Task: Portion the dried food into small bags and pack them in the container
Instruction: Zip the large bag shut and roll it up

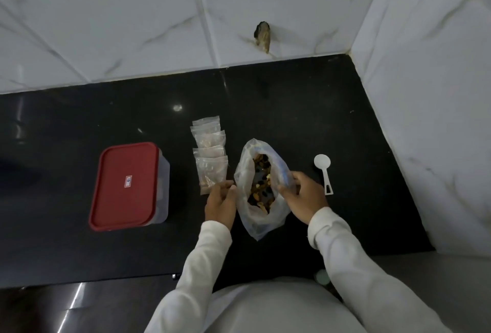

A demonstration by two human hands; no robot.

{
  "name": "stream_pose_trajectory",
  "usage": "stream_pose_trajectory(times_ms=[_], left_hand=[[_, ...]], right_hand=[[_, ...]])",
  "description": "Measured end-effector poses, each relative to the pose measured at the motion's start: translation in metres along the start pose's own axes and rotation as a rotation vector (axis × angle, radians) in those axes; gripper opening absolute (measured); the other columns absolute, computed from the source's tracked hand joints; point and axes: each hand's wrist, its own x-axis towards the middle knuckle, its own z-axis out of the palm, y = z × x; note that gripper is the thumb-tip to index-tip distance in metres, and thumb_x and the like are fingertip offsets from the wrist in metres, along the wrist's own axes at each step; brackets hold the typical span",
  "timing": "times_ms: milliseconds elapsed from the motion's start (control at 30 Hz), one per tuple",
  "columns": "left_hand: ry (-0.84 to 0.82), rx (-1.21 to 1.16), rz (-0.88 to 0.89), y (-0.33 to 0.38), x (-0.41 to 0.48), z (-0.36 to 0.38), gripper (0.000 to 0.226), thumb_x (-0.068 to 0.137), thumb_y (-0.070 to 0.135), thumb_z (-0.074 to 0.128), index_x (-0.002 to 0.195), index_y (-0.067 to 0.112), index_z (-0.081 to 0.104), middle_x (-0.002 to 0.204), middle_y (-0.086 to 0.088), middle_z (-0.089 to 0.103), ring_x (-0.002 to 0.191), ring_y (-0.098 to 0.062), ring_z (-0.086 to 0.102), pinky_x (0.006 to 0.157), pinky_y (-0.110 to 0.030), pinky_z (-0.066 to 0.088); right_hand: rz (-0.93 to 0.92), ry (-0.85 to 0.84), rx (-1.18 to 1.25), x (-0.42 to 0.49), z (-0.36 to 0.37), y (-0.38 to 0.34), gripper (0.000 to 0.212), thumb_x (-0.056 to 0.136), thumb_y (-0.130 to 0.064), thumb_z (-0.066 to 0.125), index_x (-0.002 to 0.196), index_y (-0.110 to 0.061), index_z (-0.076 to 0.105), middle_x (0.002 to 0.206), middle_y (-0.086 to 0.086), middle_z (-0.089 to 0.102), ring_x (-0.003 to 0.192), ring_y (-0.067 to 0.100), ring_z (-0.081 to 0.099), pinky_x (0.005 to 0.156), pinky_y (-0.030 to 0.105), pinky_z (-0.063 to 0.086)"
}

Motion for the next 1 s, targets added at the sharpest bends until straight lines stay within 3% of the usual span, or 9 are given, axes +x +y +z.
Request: stream_pose_trajectory(times_ms=[133,233,433,533,600,667,767,900,1000], left_hand=[[-0.030,-0.208,-0.123,0.009,0.003,-0.002,0.018,0.098,0.017,0.056,0.111,0.012,0.068,0.111,-0.009,0.069,0.104,-0.027,0.066,0.096,-0.047,0.054],[-0.123,-0.168,-0.175,0.015,0.005,-0.005,0.017,0.096,0.020,0.060,0.110,0.015,0.068,0.115,-0.009,0.069,0.107,-0.027,0.065,0.098,-0.046,0.053],[-0.221,-0.096,-0.188,0.024,0.007,-0.005,0.010,0.093,0.016,0.063,0.103,0.018,0.063,0.119,-0.009,0.062,0.111,-0.028,0.061,0.097,-0.047,0.054],[-0.223,-0.237,-0.266,0.025,0.007,-0.008,0.014,0.092,0.012,0.062,0.106,0.015,0.064,0.118,-0.011,0.063,0.111,-0.031,0.061,0.092,-0.046,0.055],[-0.247,-0.318,-0.303,0.022,0.008,-0.012,0.023,0.091,0.010,0.064,0.114,0.012,0.064,0.120,-0.013,0.064,0.110,-0.032,0.062,0.089,-0.045,0.057],[-0.293,-0.297,-0.321,0.019,0.009,-0.016,0.028,0.090,0.013,0.067,0.118,0.013,0.062,0.122,-0.013,0.063,0.110,-0.031,0.062,0.086,-0.042,0.057],[-0.295,-0.144,-0.230,0.014,0.011,-0.016,0.027,0.088,0.020,0.071,0.114,0.017,0.062,0.116,-0.007,0.064,0.105,-0.024,0.062,0.082,-0.035,0.057],[-0.267,0.044,0.018,0.012,0.010,-0.010,0.025,0.086,0.022,0.074,0.107,0.023,0.060,0.107,0.000,0.063,0.100,-0.017,0.062,0.091,-0.037,0.055],[-0.272,0.035,0.194,0.015,0.002,-0.008,0.024,0.086,0.011,0.072,0.097,0.027,0.058,0.100,0.003,0.061,0.093,-0.014,0.062,0.082,-0.025,0.053]], right_hand=[[0.070,-0.057,0.140,0.001,0.000,-0.003,0.026,0.089,-0.035,0.063,0.110,-0.019,0.063,0.104,0.002,0.066,0.099,0.018,0.062,0.091,0.038,0.051],[0.116,-0.052,0.332,0.000,0.003,-0.007,0.019,0.089,-0.032,0.062,0.105,-0.023,0.066,0.104,0.005,0.069,0.100,0.020,0.064,0.096,0.047,0.050],[0.156,0.009,0.584,-0.006,0.010,-0.021,0.023,0.087,-0.032,0.066,0.110,-0.029,0.068,0.104,-0.001,0.072,0.102,0.017,0.066,0.097,0.043,0.050],[0.176,-0.020,0.827,-0.010,0.007,-0.032,0.028,0.091,-0.039,0.060,0.109,-0.022,0.072,0.108,0.005,0.073,0.104,0.021,0.068,0.097,0.041,0.049],[0.165,0.047,0.880,-0.011,0.006,-0.036,0.025,0.090,-0.032,0.062,0.110,-0.019,0.072,0.110,0.006,0.073,0.106,0.022,0.067,0.099,0.043,0.049],[0.121,0.121,0.752,-0.014,0.005,-0.034,0.024,0.089,-0.025,0.065,0.112,-0.026,0.071,0.111,-0.003,0.072,0.108,0.017,0.065,0.100,0.042,0.048],[0.046,0.267,0.309,-0.021,0.004,-0.033,0.027,0.091,-0.020,0.062,0.112,-0.035,0.068,0.111,-0.015,0.066,0.108,0.009,0.060,0.096,0.034,0.049],[-0.172,0.590,-0.278,-0.025,0.020,-0.033,0.026,0.093,-0.015,0.059,0.116,-0.025,0.065,0.113,-0.008,0.060,0.104,0.009,0.059,0.088,0.022,0.046],[-0.229,0.653,-0.393,-0.026,0.031,-0.026,0.028,0.094,-0.014,0.056,0.120,-0.022,0.063,0.118,-0.003,0.058,0.106,0.012,0.059,0.087,0.020,0.043]])
